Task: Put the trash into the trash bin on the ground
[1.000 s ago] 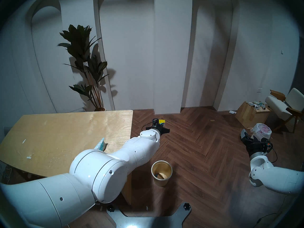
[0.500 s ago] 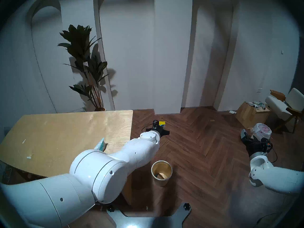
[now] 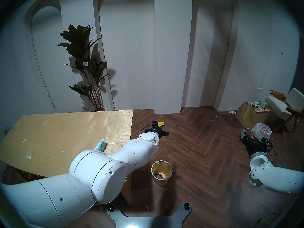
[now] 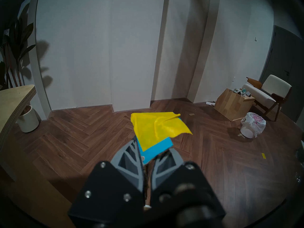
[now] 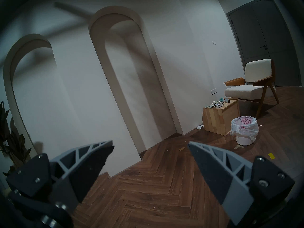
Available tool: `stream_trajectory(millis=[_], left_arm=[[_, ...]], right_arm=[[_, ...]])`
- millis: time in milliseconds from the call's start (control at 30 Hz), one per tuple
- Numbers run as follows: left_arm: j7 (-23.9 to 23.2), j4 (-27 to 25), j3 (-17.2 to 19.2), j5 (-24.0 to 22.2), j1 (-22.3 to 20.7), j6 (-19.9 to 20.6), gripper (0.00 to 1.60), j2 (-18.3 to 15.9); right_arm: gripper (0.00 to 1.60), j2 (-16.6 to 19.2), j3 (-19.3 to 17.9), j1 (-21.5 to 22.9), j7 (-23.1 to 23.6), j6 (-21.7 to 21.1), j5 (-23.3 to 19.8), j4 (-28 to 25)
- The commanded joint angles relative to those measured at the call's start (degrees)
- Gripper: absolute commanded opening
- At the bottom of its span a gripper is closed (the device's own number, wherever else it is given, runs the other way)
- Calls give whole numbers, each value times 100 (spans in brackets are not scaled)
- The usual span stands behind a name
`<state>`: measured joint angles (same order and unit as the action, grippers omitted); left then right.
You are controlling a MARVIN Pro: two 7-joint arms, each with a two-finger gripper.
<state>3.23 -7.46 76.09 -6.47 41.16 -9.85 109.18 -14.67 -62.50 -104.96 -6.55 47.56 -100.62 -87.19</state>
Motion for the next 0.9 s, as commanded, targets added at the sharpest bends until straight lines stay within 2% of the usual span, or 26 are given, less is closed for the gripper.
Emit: stream_trajectory(millis=[0,33,167,433,467,600,667,733,767,800,833,867], left_arm=[[64,-70,7,-4,-140,-41,20,51],[74,-69,5,-1,-143,-37,37,55],[120,-65,2,6,-154,-12,73,74],[179,-54,-16,34,-146,5,119,100],[183,-52,-18,39,-145,8,120,101],[197,-47,-19,51,-143,15,156,103],[197,-45,-13,52,-141,18,154,106],[194,-44,-14,61,-137,13,144,108],[193,-44,-14,63,-133,11,131,111],[193,-42,-16,68,-131,10,125,116],[195,-42,-17,70,-130,10,132,123],[196,-42,-18,74,-131,10,146,127]], right_arm=[[160,21,-48,37,4,43,-7,4],[160,21,-48,38,3,43,-6,4],[160,20,-45,41,0,43,-3,5],[160,19,-38,48,-7,43,2,6],[160,19,-37,49,-8,43,3,6],[160,19,-34,52,-11,43,6,6],[160,19,-32,54,-13,43,7,7],[160,18,-31,55,-14,44,9,7],[160,18,-30,56,-15,44,9,7],[160,18,-29,57,-16,44,10,7],[160,18,-29,58,-16,44,11,7],[160,18,-28,58,-17,44,11,7]])
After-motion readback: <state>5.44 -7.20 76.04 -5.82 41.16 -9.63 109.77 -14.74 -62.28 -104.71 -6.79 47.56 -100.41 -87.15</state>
